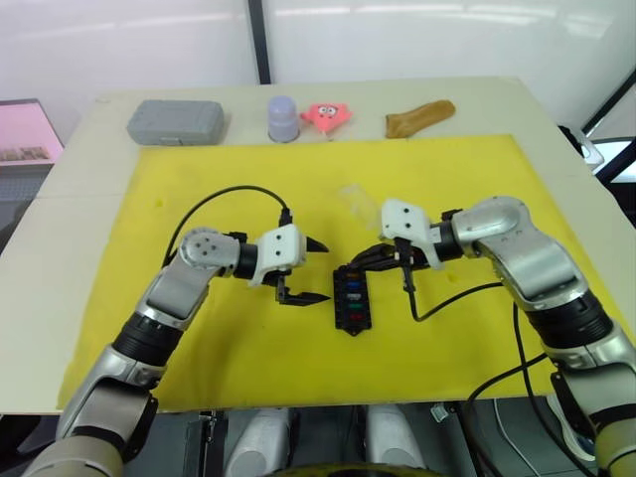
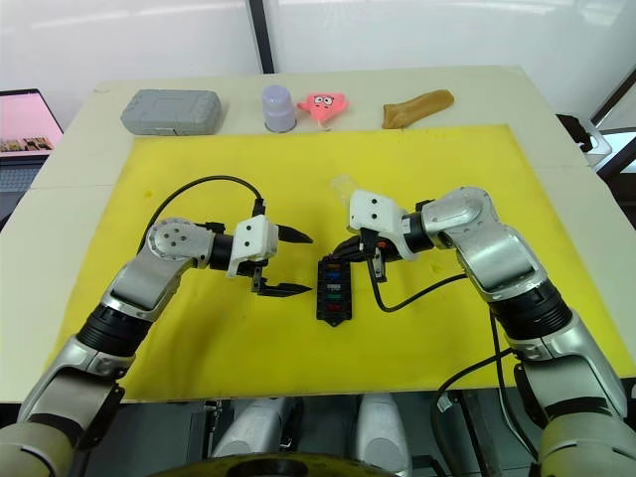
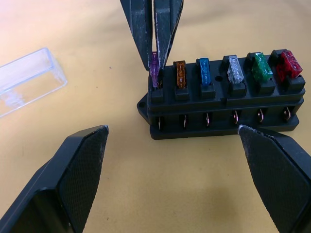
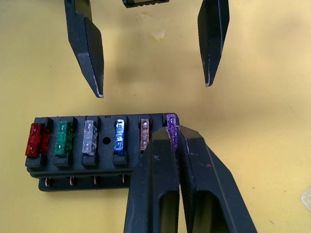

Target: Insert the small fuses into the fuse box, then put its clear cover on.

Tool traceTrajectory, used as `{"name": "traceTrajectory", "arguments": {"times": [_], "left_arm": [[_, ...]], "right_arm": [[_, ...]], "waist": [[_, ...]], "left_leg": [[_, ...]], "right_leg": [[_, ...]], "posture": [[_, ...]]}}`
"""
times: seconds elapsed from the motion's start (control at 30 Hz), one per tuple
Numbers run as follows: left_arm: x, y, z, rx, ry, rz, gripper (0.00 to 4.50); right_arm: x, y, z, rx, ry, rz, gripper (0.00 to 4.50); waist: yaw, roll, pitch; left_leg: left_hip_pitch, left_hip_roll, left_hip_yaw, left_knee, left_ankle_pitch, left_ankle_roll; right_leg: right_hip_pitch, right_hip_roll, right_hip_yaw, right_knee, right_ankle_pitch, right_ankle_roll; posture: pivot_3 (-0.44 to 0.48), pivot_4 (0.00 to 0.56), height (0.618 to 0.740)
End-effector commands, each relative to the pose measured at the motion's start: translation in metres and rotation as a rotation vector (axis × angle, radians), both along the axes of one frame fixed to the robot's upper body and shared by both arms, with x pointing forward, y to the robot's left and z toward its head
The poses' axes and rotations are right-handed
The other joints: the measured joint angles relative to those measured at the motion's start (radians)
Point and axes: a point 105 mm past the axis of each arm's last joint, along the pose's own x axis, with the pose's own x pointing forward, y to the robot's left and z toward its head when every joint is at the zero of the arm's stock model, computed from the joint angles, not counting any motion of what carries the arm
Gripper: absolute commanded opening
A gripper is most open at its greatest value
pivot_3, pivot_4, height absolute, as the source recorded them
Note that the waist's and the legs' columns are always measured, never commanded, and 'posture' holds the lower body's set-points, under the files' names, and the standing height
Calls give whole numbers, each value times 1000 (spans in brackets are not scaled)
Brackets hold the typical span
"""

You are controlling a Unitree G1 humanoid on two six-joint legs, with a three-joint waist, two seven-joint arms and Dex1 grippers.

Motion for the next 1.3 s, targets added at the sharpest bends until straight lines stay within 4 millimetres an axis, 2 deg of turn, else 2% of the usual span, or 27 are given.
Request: {"name": "traceTrajectory", "arguments": {"times": [0.03, 0.5, 0.73, 1.07, 1.3], "left_arm": [[-3, -5, 8, -15, -48, -24, 4489], [-2, -4, 6, -8, -47, -20, 4489], [-2, -5, 6, -12, -50, -16, 4489], [-7, -9, 1, -11, -36, -40, 4489], [-4, -12, 4, -12, -44, -43, 4489]], "right_arm": [[-1, 3, 6, -12, -44, 11, 0], [-1, 1, -2, -37, -20, -7, 0], [-7, 5, 3, -35, -6, 22, 0], [-5, 3, 0, -58, -7, 3, 0], [-8, 7, 2, -44, 22, -3, 0]], "waist": [[0, 0, 0], [0, 0, 0], [0, 0, 0], [1, 0, 0], [1, 0, 0]], "left_leg": [[0, 0, 0, 0, 0, 0], [0, 0, 0, 0, 0, 0], [0, 0, 0, 0, 0, 0], [0, 0, 0, 0, 0, 0], [0, 0, 0, 0, 0, 0]], "right_leg": [[0, 0, 0, 0, 0, 0], [0, 0, 0, 0, 0, 0], [0, 0, 0, 0, 0, 0], [0, 0, 0, 0, 0, 0], [0, 0, 0, 0, 0, 0]], "posture": [[0, 150, 740], [0, 150, 740], [0, 150, 740], [0, 150, 740], [0, 150, 740]]}}
